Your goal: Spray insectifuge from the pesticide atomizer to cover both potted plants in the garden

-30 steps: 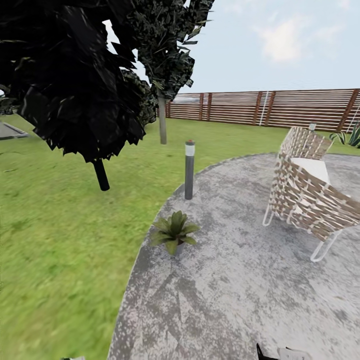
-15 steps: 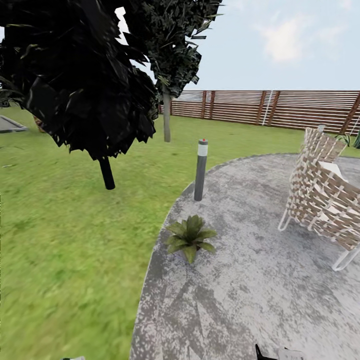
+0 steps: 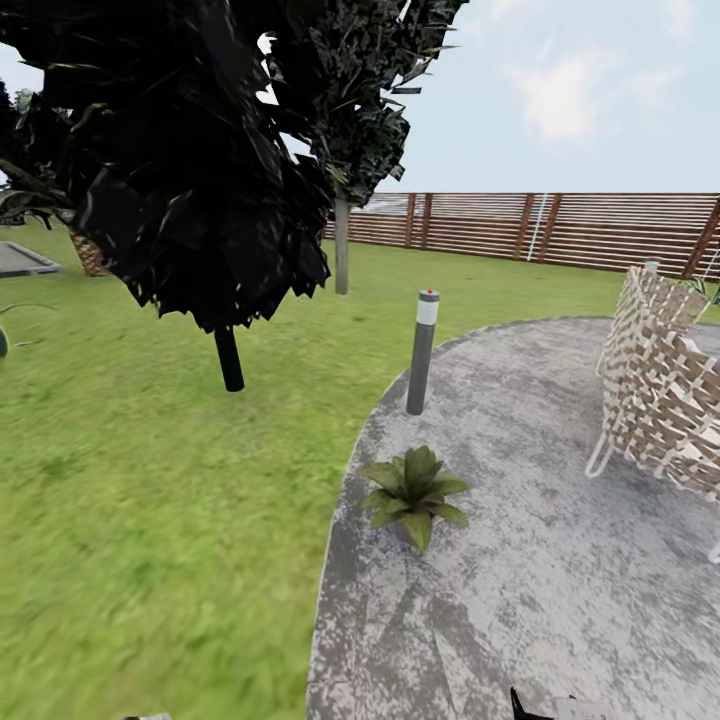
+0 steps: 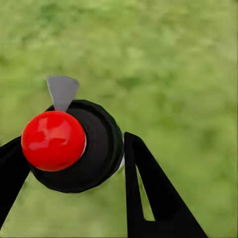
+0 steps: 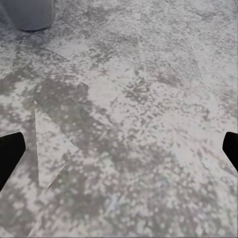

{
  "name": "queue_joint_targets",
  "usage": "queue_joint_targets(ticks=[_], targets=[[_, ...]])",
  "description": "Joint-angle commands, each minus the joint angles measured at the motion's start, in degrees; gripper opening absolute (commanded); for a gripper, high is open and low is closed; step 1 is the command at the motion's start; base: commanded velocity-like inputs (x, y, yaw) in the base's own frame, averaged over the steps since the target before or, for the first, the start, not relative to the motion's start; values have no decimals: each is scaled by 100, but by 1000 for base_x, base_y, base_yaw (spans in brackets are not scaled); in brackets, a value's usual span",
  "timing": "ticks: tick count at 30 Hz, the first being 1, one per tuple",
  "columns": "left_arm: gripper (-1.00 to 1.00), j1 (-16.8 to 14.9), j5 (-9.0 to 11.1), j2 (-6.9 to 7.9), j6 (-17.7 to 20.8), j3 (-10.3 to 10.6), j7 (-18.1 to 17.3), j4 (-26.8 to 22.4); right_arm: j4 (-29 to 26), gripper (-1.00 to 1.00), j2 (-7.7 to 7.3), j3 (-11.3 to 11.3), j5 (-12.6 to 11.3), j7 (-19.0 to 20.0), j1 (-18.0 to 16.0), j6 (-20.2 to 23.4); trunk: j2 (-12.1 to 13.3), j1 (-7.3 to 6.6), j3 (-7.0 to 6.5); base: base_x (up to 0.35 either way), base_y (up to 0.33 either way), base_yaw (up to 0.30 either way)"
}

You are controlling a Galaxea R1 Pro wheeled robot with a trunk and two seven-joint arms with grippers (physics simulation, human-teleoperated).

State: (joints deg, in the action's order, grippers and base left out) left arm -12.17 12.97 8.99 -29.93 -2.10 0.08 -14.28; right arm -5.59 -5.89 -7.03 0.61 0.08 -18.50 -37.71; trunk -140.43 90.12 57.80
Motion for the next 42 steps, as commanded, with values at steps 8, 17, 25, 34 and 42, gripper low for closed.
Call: queue_joint_targets(ticks=[8,17,25,34,42], targets=[[-100,-4,-5,-2,-21,-9,1,4,5,100,-1,-17,4,1,-4,-17,0,2,-22,172,308,-159],[-100,-4,-4,-2,-21,-9,1,4,5,100,0,-17,2,1,-4,-17,0,2,-61,172,308,-228],[-100,-4,-5,-2,-21,-9,1,4,5,100,0,-17,1,1,-4,-17,0,2,-84,171,308,-243],[-100,-4,-4,-2,-21,-9,1,4,5,100,0,-17,1,1,-4,-17,0,2,-86,166,308,-251],[-100,-4,-5,-3,-19,-9,1,4,5,100,8,-17,1,1,-4,-17,0,2,-86,164,308,-263]])
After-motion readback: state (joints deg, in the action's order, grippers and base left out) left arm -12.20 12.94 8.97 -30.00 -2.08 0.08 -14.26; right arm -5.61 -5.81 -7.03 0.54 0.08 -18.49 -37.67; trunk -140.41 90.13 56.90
